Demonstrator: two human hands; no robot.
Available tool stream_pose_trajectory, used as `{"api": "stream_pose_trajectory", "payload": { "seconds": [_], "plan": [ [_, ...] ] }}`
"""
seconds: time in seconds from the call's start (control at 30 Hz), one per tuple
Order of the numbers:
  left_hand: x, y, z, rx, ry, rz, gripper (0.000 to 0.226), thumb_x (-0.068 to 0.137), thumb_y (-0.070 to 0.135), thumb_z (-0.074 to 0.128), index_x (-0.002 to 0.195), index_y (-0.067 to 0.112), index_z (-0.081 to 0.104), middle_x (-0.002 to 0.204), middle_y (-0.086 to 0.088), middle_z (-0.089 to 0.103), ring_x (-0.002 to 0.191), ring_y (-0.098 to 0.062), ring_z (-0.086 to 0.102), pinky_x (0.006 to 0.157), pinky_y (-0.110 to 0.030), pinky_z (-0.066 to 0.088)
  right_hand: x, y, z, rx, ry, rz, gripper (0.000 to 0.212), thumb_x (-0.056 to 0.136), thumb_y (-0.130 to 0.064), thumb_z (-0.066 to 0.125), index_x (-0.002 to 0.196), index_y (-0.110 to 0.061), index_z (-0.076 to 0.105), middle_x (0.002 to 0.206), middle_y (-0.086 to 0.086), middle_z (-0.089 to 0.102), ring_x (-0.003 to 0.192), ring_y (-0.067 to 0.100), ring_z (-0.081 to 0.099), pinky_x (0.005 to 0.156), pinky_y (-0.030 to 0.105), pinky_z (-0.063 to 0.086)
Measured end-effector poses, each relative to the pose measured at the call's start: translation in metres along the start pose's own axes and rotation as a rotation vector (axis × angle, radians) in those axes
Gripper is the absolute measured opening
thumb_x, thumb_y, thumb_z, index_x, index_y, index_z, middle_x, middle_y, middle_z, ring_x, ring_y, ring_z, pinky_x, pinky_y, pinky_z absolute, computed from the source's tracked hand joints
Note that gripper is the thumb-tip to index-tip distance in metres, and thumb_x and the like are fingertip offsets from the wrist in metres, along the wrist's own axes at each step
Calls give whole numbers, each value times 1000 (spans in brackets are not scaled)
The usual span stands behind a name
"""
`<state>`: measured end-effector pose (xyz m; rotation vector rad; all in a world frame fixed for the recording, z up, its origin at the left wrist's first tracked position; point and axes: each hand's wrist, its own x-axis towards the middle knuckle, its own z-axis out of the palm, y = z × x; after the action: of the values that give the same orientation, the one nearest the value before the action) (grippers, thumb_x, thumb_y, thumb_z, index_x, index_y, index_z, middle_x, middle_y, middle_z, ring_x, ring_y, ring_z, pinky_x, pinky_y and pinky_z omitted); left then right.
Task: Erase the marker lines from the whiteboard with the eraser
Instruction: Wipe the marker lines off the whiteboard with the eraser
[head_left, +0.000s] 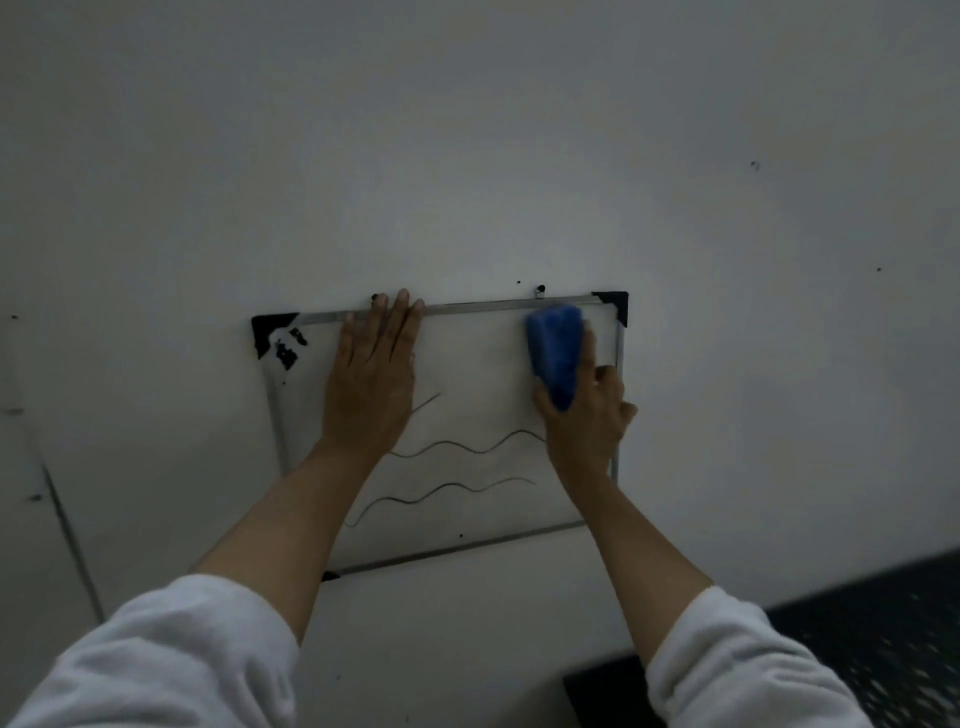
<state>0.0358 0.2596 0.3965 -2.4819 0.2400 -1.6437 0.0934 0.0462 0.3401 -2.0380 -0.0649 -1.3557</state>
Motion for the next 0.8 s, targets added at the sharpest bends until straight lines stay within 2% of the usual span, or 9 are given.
{"api": "stream_pose_trajectory", "payload": {
  "seconds": [0.07, 0.13, 0.27, 0.33, 0.53, 0.6, 0.7, 0.73, 0.8],
  "plan": [
    [0, 0, 0, -8, 4, 1, 52, 99, 10, 44, 148, 6, 29, 155, -12, 27, 144, -31, 22, 118, -50, 16, 3, -6, 1, 101, 5, 220, 82, 83, -40, 68, 150, -22, 25, 104, 18, 55, 87, 33, 54, 77, 43, 40],
    [0, 1, 0, -9, 9, 1, 52, 99, 10, 45, 148, 5, 29, 154, -13, 28, 143, -32, 22, 118, -50, 15, -4, -21, 2, 178, 30, 246, 83, 82, -36, 70, 150, -18, 25, 101, 19, 54, 85, 33, 53, 77, 47, 45],
    [-1, 3, 2, -2, 11, -10, 52, 99, 10, 46, 148, 5, 28, 154, -14, 27, 143, -33, 22, 118, -50, 14, -26, -31, 6, 12, -32, -350, 86, 75, -36, 72, 147, -20, 27, 86, 11, 55, 73, 27, 50, 67, 37, 40],
    [-1, 2, 1, 13, 20, -13, 52, 99, 11, 45, 148, 5, 28, 154, -14, 27, 143, -32, 22, 118, -50, 15, -14, -18, 3, -46, -31, -413, 86, 75, -39, 73, 146, -20, 29, 86, 11, 57, 72, 27, 51, 67, 37, 40],
    [0, 3, 1, 28, 24, -16, 51, 100, 12, 42, 148, 7, 28, 155, -12, 27, 143, -31, 23, 118, -50, 15, 10, -6, -2, 168, -6, 360, 80, 87, -39, 63, 152, -24, 17, 110, 17, 51, 98, 34, 51, 81, 41, 35],
    [-1, 3, 2, 31, 16, -23, 51, 100, 12, 42, 149, 7, 27, 156, -12, 25, 144, -31, 21, 118, -50, 14, 2, -20, -1, 196, 22, 228, 79, 84, -33, 68, 149, -18, 27, 103, 18, 53, 93, 35, 52, 79, 42, 39],
    [-1, 3, 4, 49, 14, -25, 54, 99, 11, 45, 149, 6, 26, 156, -12, 25, 144, -32, 21, 118, -50, 15, -12, -18, 0, -23, -42, -274, 86, 75, -36, 75, 146, -17, 33, 91, 13, 57, 78, 29, 53, 70, 39, 41],
    [-1, 2, 5, 53, 14, -24, 54, 98, 10, 46, 149, 6, 26, 155, -12, 25, 144, -32, 21, 118, -50, 14, -6, -11, -2, -67, -53, -337, 89, 73, -38, 76, 147, -19, 31, 91, 12, 58, 77, 28, 53, 70, 39, 41],
    [-1, 2, 5, 60, 8, -21, 55, 98, 10, 47, 149, 7, 26, 155, -12, 26, 144, -32, 22, 118, -50, 15, 8, 3, -6, -58, -67, -173, 89, 77, -39, 74, 150, -23, 25, 100, 13, 58, 85, 30, 54, 75, 40, 37]
  ]
}}
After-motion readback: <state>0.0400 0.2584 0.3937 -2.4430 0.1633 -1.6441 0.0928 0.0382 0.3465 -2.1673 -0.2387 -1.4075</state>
